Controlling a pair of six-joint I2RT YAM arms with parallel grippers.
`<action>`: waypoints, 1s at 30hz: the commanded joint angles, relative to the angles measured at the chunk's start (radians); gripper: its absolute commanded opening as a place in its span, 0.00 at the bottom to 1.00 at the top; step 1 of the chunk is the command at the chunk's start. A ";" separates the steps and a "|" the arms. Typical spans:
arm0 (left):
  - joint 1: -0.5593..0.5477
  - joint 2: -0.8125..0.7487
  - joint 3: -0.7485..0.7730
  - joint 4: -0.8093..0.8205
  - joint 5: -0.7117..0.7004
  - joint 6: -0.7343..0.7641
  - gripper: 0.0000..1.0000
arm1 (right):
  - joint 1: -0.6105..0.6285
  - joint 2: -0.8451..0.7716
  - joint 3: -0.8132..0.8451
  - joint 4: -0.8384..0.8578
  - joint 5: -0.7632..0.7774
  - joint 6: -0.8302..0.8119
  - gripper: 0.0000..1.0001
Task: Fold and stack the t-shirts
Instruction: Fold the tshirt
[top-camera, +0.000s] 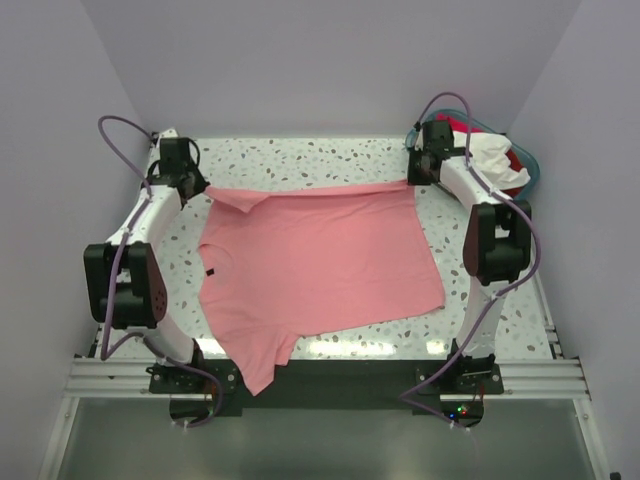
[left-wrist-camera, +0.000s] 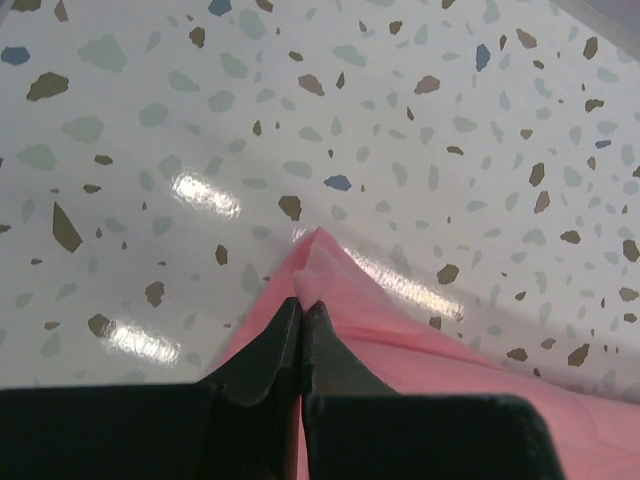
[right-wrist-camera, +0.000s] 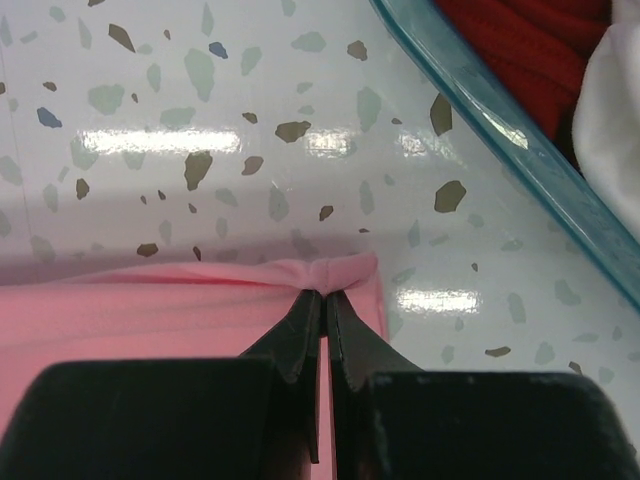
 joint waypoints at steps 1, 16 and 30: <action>0.009 -0.111 -0.069 0.014 -0.014 -0.028 0.00 | -0.002 -0.067 -0.024 -0.018 -0.031 -0.016 0.00; 0.008 -0.323 -0.241 -0.094 0.011 -0.063 0.00 | -0.002 -0.194 -0.168 -0.097 0.007 -0.039 0.00; 0.008 -0.419 -0.474 -0.045 0.084 -0.133 0.00 | -0.002 -0.134 -0.265 -0.066 -0.002 -0.004 0.00</action>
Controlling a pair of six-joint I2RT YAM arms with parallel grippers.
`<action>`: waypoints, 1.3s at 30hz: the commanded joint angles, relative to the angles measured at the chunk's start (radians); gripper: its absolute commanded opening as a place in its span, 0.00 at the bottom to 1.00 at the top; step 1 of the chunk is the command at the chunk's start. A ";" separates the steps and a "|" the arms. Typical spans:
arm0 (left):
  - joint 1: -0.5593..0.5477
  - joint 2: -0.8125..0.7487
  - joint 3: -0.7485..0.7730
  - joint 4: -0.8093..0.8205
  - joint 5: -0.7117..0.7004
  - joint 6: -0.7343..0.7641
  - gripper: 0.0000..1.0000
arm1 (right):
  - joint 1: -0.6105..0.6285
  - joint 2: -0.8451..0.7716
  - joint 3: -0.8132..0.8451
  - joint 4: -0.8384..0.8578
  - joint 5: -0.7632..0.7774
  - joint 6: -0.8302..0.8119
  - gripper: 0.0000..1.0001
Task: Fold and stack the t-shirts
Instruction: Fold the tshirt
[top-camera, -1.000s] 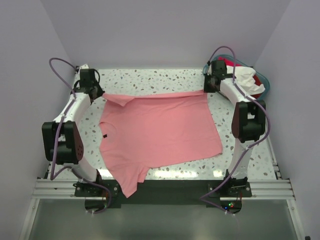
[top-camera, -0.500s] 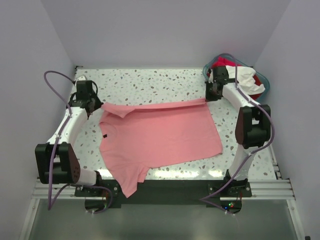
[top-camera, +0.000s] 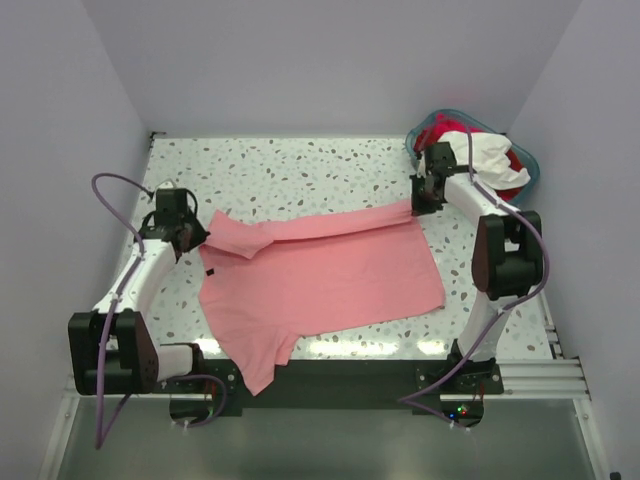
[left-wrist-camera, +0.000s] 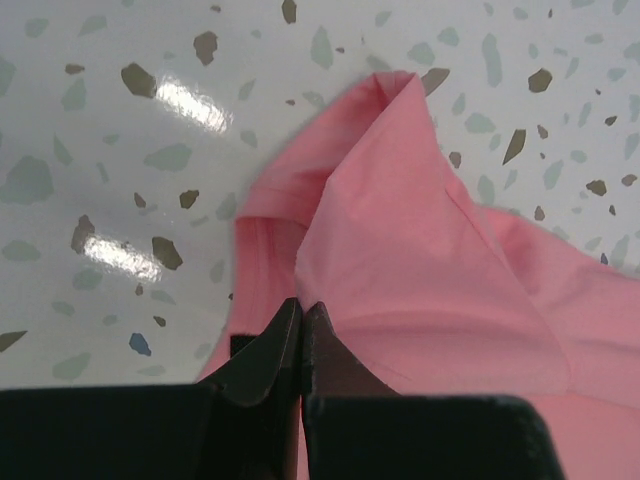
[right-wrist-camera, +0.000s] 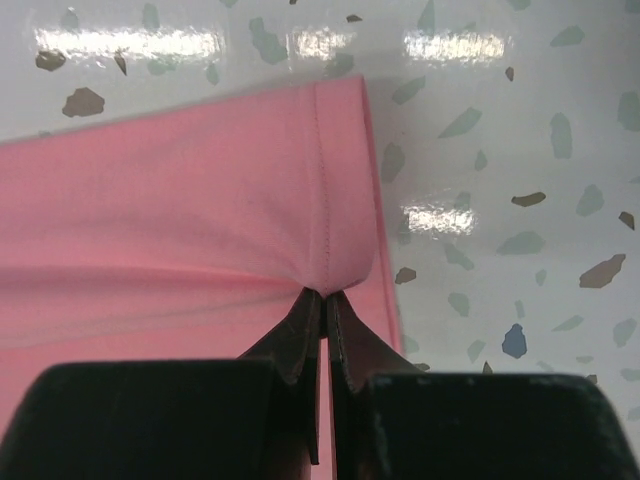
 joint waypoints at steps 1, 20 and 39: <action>0.008 -0.015 -0.048 0.051 0.049 -0.047 0.00 | -0.002 0.019 -0.021 0.017 0.020 0.017 0.00; 0.006 -0.067 -0.169 0.039 0.092 -0.073 0.00 | -0.002 0.059 -0.053 0.037 0.058 0.044 0.13; -0.020 -0.239 -0.229 -0.039 0.058 -0.170 0.00 | -0.002 0.068 -0.030 0.011 0.076 0.055 0.12</action>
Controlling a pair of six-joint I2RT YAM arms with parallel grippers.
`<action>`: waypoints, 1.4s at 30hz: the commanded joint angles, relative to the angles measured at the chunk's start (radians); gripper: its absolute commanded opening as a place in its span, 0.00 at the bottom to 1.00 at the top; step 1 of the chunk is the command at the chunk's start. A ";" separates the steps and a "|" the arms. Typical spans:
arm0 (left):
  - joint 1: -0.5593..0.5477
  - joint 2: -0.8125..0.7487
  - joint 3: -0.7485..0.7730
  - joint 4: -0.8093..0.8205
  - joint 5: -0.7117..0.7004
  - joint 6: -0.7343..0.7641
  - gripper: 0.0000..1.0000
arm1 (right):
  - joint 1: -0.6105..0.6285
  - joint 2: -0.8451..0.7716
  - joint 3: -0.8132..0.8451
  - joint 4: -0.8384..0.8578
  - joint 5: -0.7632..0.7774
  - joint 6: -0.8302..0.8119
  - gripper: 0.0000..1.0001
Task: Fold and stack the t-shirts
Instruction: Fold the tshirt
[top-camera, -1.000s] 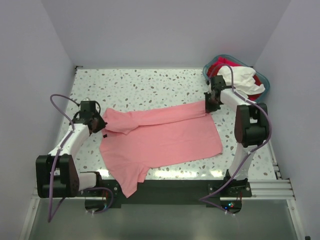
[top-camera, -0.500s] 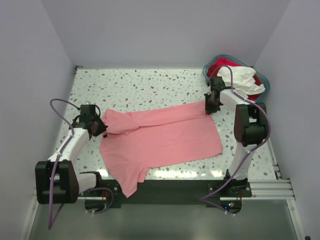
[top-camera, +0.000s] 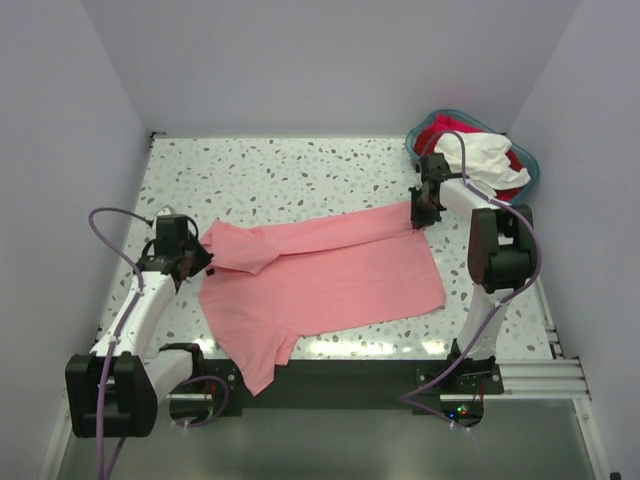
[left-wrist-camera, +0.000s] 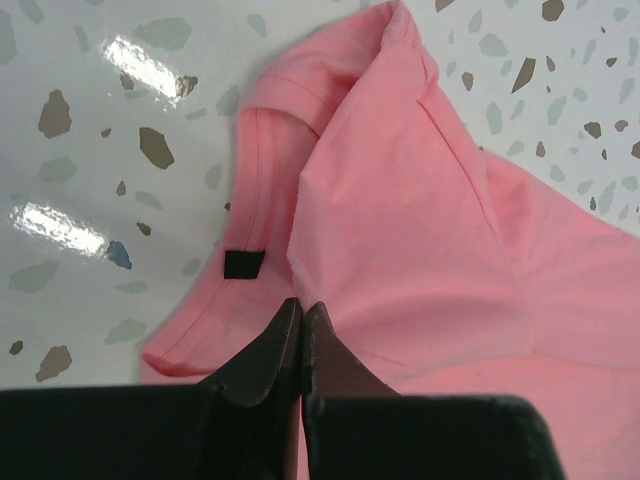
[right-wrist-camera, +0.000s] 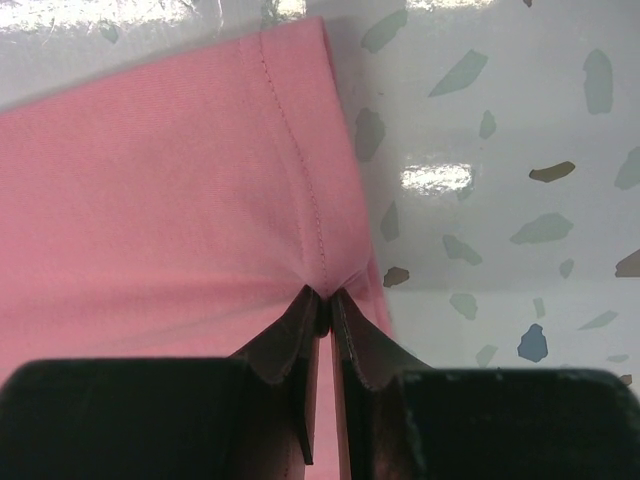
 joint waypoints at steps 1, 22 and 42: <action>-0.013 -0.042 -0.046 -0.007 -0.001 -0.056 0.00 | -0.002 -0.001 0.027 -0.004 0.040 0.015 0.12; -0.017 -0.031 -0.054 -0.014 0.062 -0.061 0.00 | 0.133 -0.143 0.122 -0.123 0.174 0.101 0.66; -0.045 -0.077 -0.054 -0.048 0.133 -0.061 0.00 | 0.558 -0.189 -0.148 0.406 -0.435 0.295 0.61</action>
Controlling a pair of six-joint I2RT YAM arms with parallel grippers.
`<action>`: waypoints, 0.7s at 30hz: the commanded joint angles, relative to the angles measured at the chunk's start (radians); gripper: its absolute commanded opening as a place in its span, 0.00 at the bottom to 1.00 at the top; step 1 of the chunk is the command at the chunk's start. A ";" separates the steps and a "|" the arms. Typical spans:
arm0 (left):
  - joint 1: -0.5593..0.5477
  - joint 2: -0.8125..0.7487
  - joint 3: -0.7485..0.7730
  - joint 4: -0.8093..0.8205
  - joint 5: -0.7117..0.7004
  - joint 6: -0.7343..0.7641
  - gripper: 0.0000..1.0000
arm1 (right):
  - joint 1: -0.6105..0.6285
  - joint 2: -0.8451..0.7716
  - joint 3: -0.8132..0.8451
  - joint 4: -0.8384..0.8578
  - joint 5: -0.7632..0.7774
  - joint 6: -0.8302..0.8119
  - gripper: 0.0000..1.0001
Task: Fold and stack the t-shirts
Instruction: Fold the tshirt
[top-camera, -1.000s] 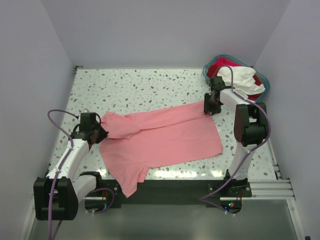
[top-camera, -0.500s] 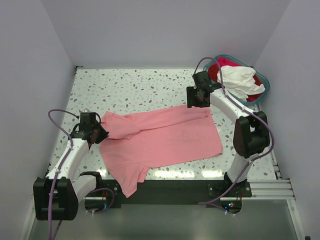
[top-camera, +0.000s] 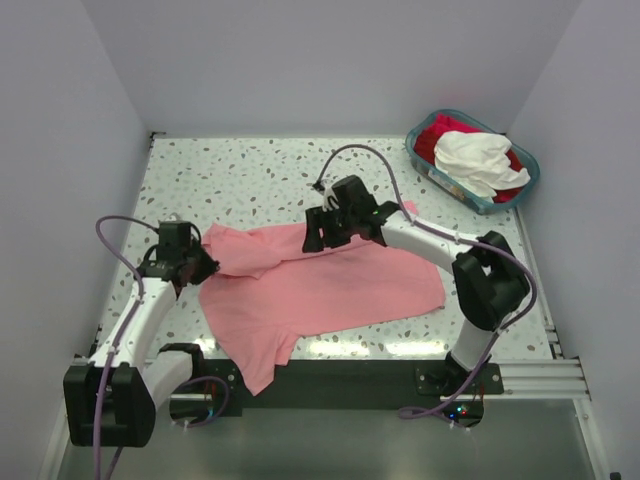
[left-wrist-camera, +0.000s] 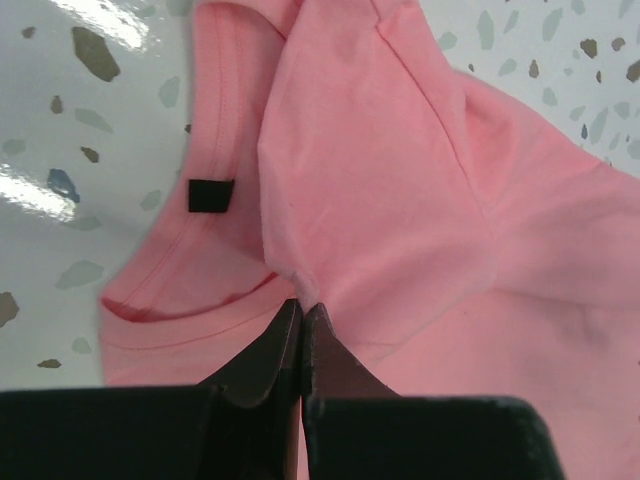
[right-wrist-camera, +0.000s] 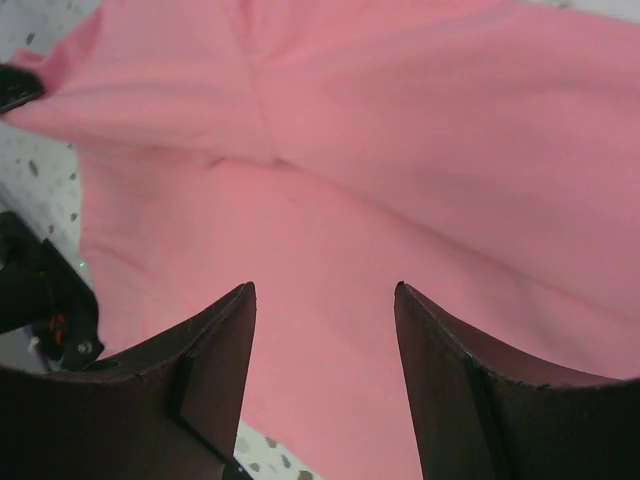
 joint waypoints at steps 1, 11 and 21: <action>-0.028 -0.022 -0.022 0.049 0.078 -0.016 0.00 | 0.052 0.027 -0.048 0.224 -0.117 0.123 0.61; -0.059 0.007 -0.086 0.199 0.124 0.003 0.00 | 0.206 0.101 -0.086 0.395 -0.010 0.212 0.61; -0.148 0.069 -0.030 0.249 0.151 -0.019 0.00 | 0.295 0.156 0.027 0.263 0.159 -0.004 0.56</action>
